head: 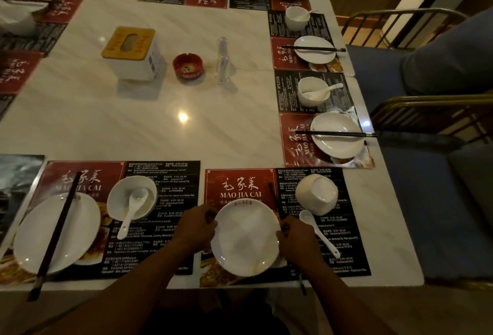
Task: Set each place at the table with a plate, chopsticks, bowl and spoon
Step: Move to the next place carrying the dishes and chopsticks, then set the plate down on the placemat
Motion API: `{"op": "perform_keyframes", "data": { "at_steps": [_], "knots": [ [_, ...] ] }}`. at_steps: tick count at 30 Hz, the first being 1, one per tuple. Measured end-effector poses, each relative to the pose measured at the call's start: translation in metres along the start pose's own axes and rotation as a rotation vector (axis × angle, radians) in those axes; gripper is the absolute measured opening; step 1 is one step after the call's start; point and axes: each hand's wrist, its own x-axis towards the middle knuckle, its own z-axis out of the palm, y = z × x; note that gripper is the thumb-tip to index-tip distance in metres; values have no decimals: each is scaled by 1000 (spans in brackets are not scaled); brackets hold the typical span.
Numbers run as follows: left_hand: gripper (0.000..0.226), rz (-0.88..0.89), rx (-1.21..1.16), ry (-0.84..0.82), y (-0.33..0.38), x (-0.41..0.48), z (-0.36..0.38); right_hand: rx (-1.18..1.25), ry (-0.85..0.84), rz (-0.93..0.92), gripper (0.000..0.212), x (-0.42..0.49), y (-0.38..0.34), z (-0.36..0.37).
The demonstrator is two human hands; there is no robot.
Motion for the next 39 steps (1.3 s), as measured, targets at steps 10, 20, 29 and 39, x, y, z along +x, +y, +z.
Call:
{"op": "perform_keyframes", "data": {
  "at_steps": [10,20,29,39],
  "knots": [
    [25,23,-7,-3,-3,1,1,-7,5,-18,10,2,2,0],
    [18,29,26,56,-1,-2,1,-62,132,18,10,-9,43,-24],
    [7,142,16,175,31,-4,4,-199,84,-21,14,-22,55,-9],
    [23,104,-167,76,54,-2,12,14,37,-64,10,-30,18,-12]
  ]
}}
